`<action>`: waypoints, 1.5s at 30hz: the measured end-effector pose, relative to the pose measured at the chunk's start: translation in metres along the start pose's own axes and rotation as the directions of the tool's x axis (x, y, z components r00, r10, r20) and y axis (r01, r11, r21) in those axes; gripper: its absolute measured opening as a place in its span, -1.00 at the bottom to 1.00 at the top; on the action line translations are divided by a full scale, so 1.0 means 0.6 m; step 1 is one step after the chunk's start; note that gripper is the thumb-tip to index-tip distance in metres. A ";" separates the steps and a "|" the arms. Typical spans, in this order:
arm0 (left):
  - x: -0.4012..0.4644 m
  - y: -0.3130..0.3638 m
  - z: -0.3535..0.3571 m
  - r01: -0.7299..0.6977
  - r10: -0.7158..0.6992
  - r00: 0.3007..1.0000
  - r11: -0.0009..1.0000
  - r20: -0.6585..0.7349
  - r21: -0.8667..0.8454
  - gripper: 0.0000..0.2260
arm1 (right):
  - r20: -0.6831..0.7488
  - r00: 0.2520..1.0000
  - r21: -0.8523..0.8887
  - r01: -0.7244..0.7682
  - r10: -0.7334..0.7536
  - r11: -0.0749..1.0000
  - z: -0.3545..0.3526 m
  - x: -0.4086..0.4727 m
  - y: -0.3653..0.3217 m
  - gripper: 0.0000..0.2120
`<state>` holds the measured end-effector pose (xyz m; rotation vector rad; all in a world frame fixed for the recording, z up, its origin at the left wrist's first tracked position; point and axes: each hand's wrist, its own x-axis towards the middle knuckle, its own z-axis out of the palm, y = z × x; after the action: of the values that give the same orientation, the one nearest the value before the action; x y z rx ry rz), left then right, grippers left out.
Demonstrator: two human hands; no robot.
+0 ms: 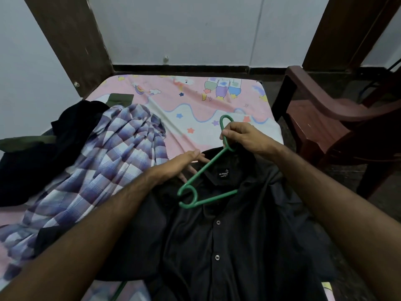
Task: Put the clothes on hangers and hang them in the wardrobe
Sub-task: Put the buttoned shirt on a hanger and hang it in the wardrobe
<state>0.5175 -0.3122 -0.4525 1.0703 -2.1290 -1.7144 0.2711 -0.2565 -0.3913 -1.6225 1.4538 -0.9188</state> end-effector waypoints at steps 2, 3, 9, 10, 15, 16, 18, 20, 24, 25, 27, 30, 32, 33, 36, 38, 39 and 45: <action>0.016 -0.022 -0.001 -0.040 0.056 0.971 0.997 -0.233 0.072 -0.79 | 0.010 1.000 -0.007 0.016 -0.016 1.000 -0.005 -0.002 -0.001 -0.63; 0.024 -0.033 0.002 -0.029 0.068 0.937 0.993 -0.344 0.116 -0.88 | 0.012 1.000 -0.008 0.028 -0.028 1.000 -0.009 -0.005 -0.004 -0.57; 0.078 -0.090 0.036 0.102 -0.016 0.969 0.935 -0.246 0.340 -0.33 | 0.066 0.995 0.040 0.074 -0.076 0.997 -0.026 -0.018 -0.011 -0.67; 0.092 -0.104 0.042 0.075 0.016 0.975 0.914 -0.221 0.399 -0.32 | 0.067 0.994 0.063 0.080 -0.084 0.995 -0.028 -0.020 -0.010 -0.72; 0.036 -0.070 -0.002 0.022 0.156 0.876 0.933 -0.456 0.360 -0.67 | -0.078 0.993 0.012 0.092 -0.091 0.996 -0.041 -0.024 -0.011 -0.88; 0.018 -0.059 -0.019 -0.013 0.178 0.866 0.942 -0.467 0.336 -0.77 | -0.120 0.988 -0.050 0.093 -0.099 0.994 -0.038 -0.022 -0.012 -0.88; -0.010 -0.037 -0.055 -0.028 0.183 0.859 0.949 -0.479 0.313 -0.92 | -0.183 0.977 -0.197 0.072 -0.109 0.978 -0.024 -0.017 -0.013 -0.87; -0.034 -0.013 -0.083 -0.021 0.184 0.855 0.946 -0.485 0.322 -0.89 | -0.230 0.967 -0.302 0.037 -0.110 0.953 -0.006 -0.015 -0.012 -0.84; -0.072 0.005 -0.115 0.054 0.224 0.884 0.823 -0.411 0.566 -0.83 | -0.316 0.944 -0.322 -0.010 -0.097 0.947 0.009 -0.016 -0.006 -0.81; -0.078 0.005 -0.116 0.083 0.235 0.883 0.773 -0.406 0.630 -0.85 | -0.333 0.938 -0.325 -0.022 -0.092 0.945 0.010 -0.015 -0.005 -0.82; -0.093 0.014 -0.108 0.100 0.263 0.875 0.722 -0.406 0.685 -0.85 | -0.344 0.935 -0.345 -0.040 -0.087 0.938 0.015 -0.013 -0.004 -0.81; -0.097 0.045 -0.078 0.020 0.225 0.842 0.896 -0.491 0.444 -0.83 | -0.259 0.965 -0.419 -0.087 -0.027 0.904 0.028 -0.002 -0.006 -0.79; -0.088 0.066 -0.053 -0.088 0.170 0.833 0.980 -0.526 0.178 -0.83 | -0.169 0.985 -0.454 -0.098 0.023 0.885 0.032 0.021 -0.004 -0.70; -0.078 0.070 -0.041 -0.126 0.159 0.833 0.987 -0.529 0.099 -0.83 | -0.141 0.989 -0.448 -0.107 0.049 0.888 0.034 0.036 -0.003 -0.67; -0.043 0.065 -0.005 -0.119 0.118 0.860 0.992 -0.497 0.031 -0.76 | -0.136 0.988 -0.438 -0.122 0.069 0.891 0.044 0.090 -0.001 -0.66; -0.021 0.040 0.015 -0.036 0.087 0.891 0.992 -0.446 0.122 -0.65 | -0.242 0.963 -0.549 -0.233 0.114 0.802 0.057 0.117 0.012 -0.78; -0.013 0.021 0.024 0.009 0.078 0.904 0.980 -0.420 0.201 -0.61 | -0.289 0.946 -0.625 -0.302 0.146 0.720 0.062 0.125 0.025 -0.79; -0.014 -0.090 0.070 0.013 0.165 0.940 0.858 -0.299 0.513 -0.75 | -0.102 0.958 -0.748 -0.251 0.267 0.614 0.069 0.080 0.096 -0.77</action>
<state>0.5214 -0.2782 -0.5122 1.2673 -2.4018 -0.8528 0.2865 -0.3051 -0.4603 -1.8817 2.1683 -0.0753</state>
